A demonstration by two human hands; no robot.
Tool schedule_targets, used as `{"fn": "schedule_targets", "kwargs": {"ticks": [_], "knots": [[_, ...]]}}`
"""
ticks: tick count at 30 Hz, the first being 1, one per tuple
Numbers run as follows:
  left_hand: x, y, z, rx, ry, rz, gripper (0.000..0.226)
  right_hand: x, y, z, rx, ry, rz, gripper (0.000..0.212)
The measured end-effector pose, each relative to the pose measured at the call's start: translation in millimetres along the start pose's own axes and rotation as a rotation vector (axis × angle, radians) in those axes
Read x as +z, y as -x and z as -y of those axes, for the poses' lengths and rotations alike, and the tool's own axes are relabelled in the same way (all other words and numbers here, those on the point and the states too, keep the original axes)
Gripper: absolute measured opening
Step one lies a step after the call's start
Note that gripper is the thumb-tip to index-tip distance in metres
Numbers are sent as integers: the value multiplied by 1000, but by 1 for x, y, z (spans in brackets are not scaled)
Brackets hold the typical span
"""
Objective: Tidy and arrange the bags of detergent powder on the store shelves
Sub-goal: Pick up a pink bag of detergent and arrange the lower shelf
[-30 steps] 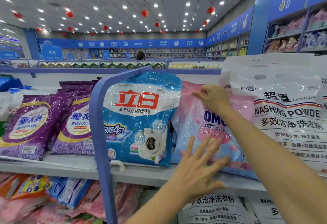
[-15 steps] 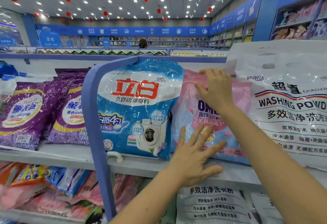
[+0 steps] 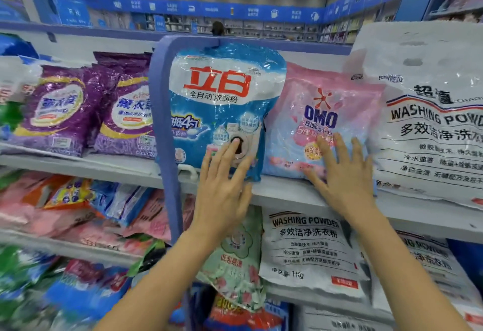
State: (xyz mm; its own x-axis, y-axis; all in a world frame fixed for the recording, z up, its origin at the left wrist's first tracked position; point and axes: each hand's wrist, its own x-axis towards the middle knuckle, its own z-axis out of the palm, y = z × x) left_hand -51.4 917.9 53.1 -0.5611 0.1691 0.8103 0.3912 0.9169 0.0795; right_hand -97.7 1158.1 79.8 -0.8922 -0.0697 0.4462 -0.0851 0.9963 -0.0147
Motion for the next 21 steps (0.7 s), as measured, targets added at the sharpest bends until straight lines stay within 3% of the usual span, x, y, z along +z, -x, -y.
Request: {"fn": "schedule_targets", "kwargs": {"ticks": [3, 5, 9, 14, 21], "knots": [[-23, 21, 25, -71, 24, -27, 44, -8, 5, 4, 14, -51, -41, 89], [-39, 45, 43, -107, 32, -48, 39, -15, 18, 19, 35, -240, -170, 80], [-64, 116, 85, -277, -3, 18, 35, -31, 66, 71, -221, -588, -411, 52], [-88, 186, 133, -531, -35, 162, 44, -20, 121, 139, -384, -786, -256, 41], [-94, 223, 190, -753, -12, 243, 51, 41, 163, 233, -523, -802, 30, 37]]}}
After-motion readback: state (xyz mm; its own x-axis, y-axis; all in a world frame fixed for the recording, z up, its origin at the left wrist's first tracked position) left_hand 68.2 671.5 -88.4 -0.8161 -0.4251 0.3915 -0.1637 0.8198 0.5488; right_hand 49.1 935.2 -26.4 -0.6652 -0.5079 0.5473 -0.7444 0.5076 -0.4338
